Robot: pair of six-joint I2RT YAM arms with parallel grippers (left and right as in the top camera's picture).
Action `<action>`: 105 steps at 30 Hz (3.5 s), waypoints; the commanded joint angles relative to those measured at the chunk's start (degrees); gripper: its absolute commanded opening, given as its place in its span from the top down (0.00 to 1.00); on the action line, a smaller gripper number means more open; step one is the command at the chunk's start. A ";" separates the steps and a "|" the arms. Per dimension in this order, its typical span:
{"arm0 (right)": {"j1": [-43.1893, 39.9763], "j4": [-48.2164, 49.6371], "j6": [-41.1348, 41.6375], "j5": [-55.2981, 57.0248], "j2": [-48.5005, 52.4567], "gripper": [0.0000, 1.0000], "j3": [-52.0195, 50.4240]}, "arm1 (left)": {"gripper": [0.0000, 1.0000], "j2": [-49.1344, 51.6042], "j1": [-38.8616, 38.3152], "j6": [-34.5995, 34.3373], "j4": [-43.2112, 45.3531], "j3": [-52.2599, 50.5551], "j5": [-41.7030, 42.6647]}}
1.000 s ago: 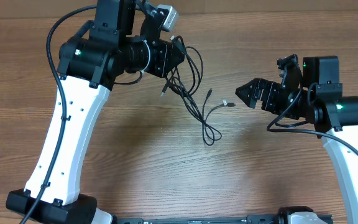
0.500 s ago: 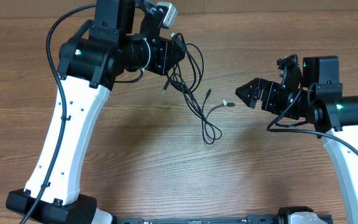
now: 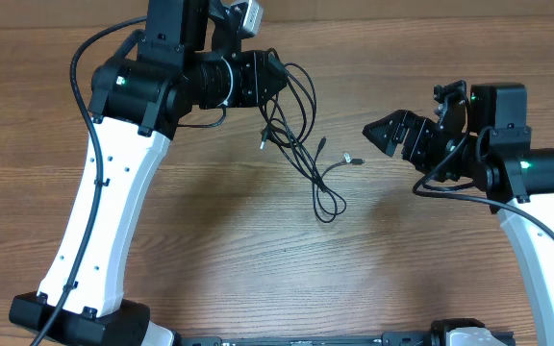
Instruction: Untangle cables
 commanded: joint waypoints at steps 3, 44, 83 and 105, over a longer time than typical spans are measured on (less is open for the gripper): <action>1.14 1.60 -7.34 -9.49 -0.07 0.09 0.13 | 0.96 0.20 -0.37 -2.73 0.11 0.46 2.38; 8.87 -7.10 5.09 9.99 -14.75 0.96 3.87 | 0.95 0.74 13.38 16.74 -15.87 0.44 -22.10; 16.85 -14.93 19.41 23.32 -4.24 0.96 14.08 | 0.36 23.80 -3.74 26.14 -15.04 0.44 10.05; 9.14 -24.20 16.17 30.64 -1.90 0.96 14.08 | 0.88 34.56 -12.11 6.67 -2.86 0.83 -2.69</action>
